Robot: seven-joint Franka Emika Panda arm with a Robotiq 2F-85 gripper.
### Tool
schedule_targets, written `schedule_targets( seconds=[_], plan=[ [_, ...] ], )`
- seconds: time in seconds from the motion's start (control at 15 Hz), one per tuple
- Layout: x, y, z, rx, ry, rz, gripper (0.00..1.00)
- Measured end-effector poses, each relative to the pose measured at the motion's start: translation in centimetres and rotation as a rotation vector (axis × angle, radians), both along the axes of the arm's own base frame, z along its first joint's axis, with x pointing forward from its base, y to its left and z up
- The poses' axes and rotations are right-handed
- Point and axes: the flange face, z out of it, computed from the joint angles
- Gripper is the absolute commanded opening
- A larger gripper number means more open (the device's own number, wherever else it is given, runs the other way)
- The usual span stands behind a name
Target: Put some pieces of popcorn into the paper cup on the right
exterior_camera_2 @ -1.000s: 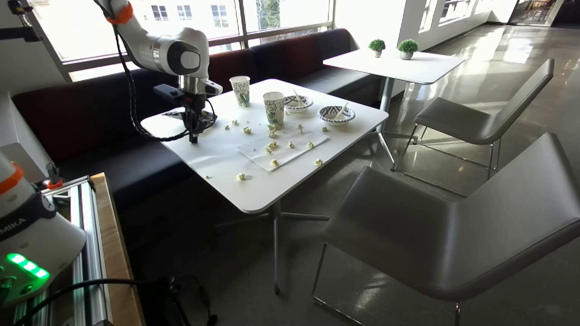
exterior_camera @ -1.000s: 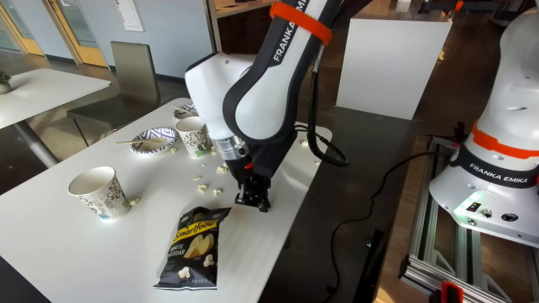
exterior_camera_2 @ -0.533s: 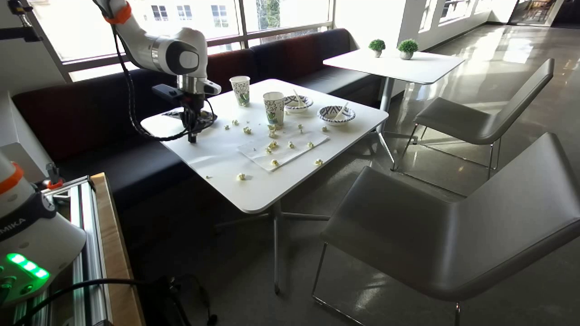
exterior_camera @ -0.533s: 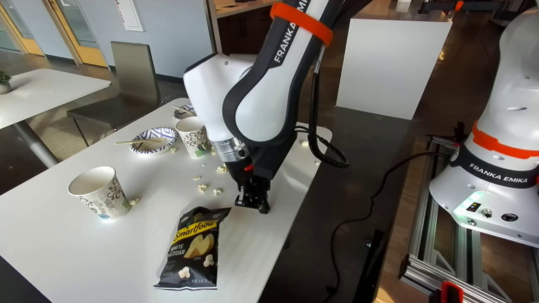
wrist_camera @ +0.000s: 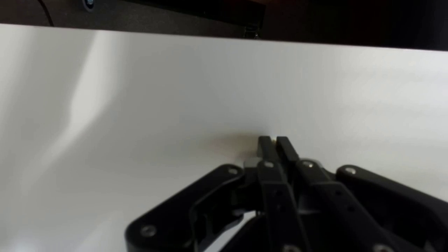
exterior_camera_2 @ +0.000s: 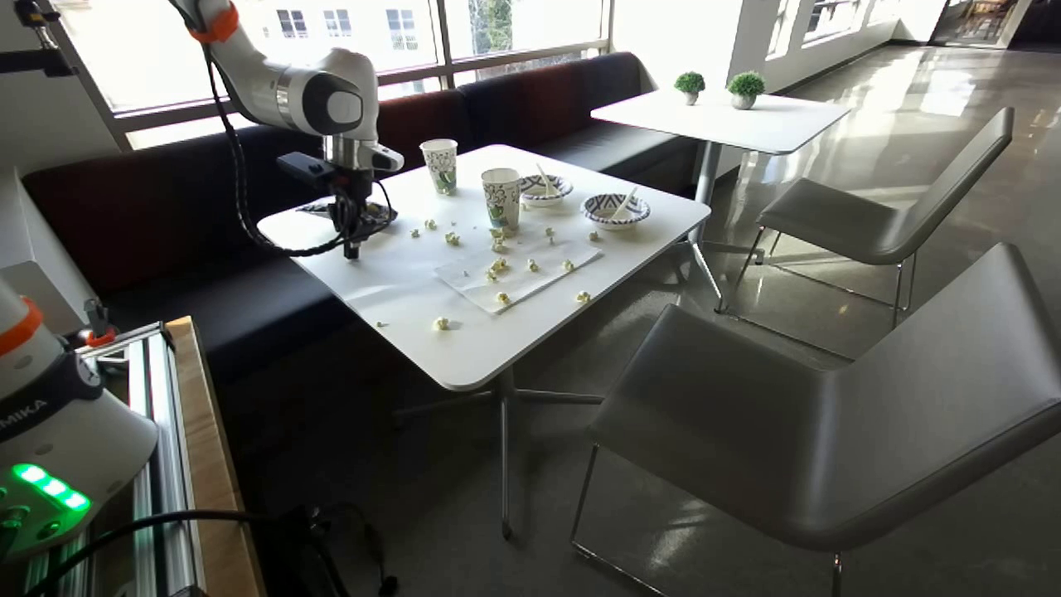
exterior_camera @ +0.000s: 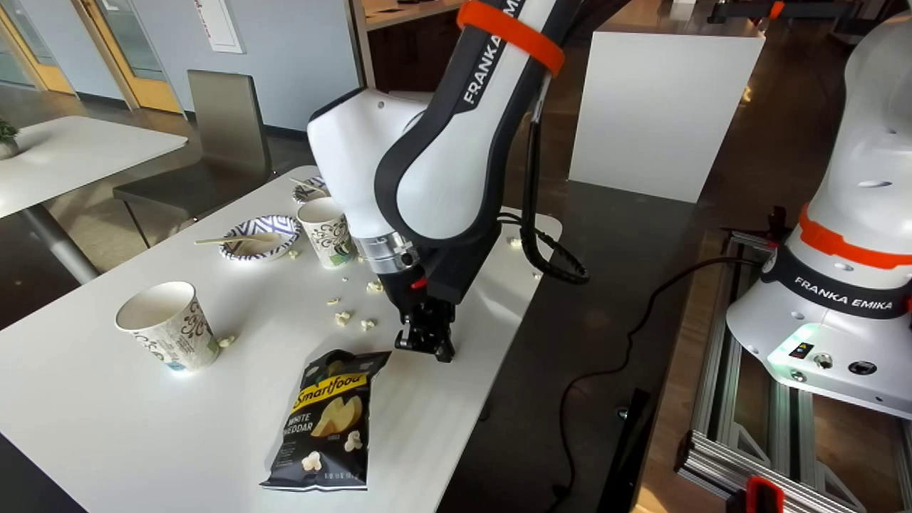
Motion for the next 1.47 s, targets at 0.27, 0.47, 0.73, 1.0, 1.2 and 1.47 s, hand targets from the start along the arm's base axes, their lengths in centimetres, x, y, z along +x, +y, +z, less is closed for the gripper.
schedule_targets(
  seconds=[0.27,0.47,0.73,1.0,1.2,1.47],
  plan=[
    [0.5,0.3,1.3,0.010,-0.025,0.002,0.03],
    [1.2,0.5,3.1,0.023,-0.061,-0.001,0.01],
    [2.0,0.5,5.7,0.038,-0.109,-0.005,0.04],
    [1.9,0.5,5.4,0.036,-0.105,-0.003,0.13],
    [1.7,0.3,4.0,0.028,-0.080,-0.003,0.23],
    [1.4,0.0,2.1,0.017,-0.046,-0.002,0.25]
  ],
)
